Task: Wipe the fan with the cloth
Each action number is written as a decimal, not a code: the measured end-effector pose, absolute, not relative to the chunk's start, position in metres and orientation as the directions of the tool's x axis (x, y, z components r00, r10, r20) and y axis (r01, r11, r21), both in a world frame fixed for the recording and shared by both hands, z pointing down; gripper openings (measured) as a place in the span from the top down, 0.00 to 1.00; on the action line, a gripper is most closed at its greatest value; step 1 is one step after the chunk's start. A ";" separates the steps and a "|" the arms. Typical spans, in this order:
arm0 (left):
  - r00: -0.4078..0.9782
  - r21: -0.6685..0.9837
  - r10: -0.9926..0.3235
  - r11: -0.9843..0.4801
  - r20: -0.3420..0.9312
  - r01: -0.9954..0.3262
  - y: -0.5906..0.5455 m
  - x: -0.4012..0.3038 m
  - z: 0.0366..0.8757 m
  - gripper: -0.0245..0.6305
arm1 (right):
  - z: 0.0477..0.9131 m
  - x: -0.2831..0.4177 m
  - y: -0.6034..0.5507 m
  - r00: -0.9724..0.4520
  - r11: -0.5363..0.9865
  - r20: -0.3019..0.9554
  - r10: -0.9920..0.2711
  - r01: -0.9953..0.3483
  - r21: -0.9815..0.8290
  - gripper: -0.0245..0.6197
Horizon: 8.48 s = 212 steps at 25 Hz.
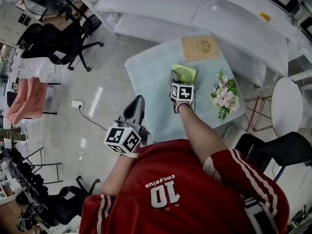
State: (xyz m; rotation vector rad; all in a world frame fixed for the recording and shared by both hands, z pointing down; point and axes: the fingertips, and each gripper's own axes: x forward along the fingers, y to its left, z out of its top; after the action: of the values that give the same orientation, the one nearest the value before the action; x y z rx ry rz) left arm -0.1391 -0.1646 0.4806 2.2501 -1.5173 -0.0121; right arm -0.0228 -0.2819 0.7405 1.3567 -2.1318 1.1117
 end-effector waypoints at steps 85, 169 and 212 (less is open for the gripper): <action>0.564 0.335 -0.812 -0.494 0.150 -0.802 -0.161 -0.081 0.458 0.95 | 0.739 0.082 -0.247 -0.257 0.020 0.686 -0.681 -0.943 -0.333 0.94; 0.355 0.370 -0.893 -0.241 0.278 -0.897 -0.161 -0.167 0.500 0.95 | 0.775 -0.033 -0.260 -0.402 0.213 0.683 -0.610 -0.913 -0.348 0.93; 0.456 0.380 -0.854 -0.346 0.252 -0.858 -0.164 -0.136 0.493 0.95 | 0.773 0.029 -0.250 -0.290 0.102 0.709 -0.643 -0.950 -0.296 0.93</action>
State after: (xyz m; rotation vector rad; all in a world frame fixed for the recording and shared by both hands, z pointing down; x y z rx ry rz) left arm -0.1364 -0.1638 0.4934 2.2514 -1.4313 0.0119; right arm 0.0292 -0.2498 0.7726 1.5548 -1.9844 1.0300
